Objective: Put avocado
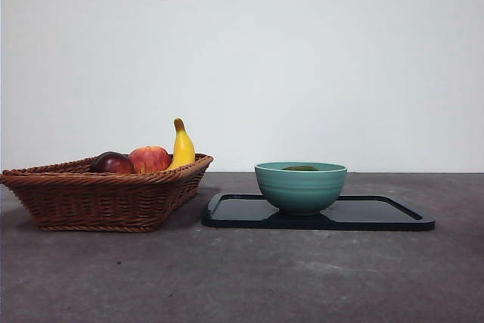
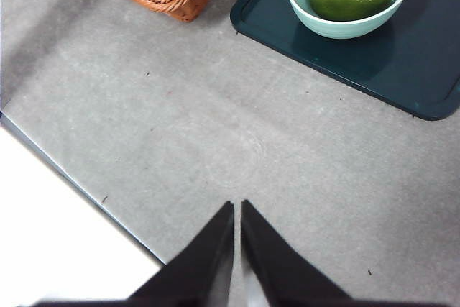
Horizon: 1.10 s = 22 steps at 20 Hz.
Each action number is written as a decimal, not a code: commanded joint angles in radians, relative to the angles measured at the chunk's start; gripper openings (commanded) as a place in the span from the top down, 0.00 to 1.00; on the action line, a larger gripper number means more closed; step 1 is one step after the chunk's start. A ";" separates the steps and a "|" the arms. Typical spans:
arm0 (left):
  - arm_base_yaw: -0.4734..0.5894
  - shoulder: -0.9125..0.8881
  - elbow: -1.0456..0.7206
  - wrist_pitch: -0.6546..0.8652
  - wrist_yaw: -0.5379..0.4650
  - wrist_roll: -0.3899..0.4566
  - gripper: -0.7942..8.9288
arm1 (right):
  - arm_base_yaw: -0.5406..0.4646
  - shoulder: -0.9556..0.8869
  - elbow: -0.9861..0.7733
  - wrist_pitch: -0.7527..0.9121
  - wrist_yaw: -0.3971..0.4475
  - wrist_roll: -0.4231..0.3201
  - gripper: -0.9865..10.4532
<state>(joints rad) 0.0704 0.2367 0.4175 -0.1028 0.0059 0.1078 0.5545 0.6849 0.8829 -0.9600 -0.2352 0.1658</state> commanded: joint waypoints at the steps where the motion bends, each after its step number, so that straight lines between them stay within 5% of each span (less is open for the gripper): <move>1: 0.016 -0.074 -0.104 0.029 0.000 0.011 0.91 | 0.006 0.006 0.007 0.010 -0.001 0.010 0.91; 9: 0.018 -0.234 -0.355 0.023 0.000 -0.019 0.91 | 0.006 0.005 0.007 0.010 -0.001 0.010 0.91; 22: 0.018 -0.234 -0.406 -0.087 0.001 -0.095 0.91 | 0.006 0.005 0.007 0.017 0.000 0.010 0.91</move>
<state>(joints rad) 0.0853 0.0044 0.0322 -0.1829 0.0055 0.0330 0.5545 0.6849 0.8829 -0.9527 -0.2352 0.1658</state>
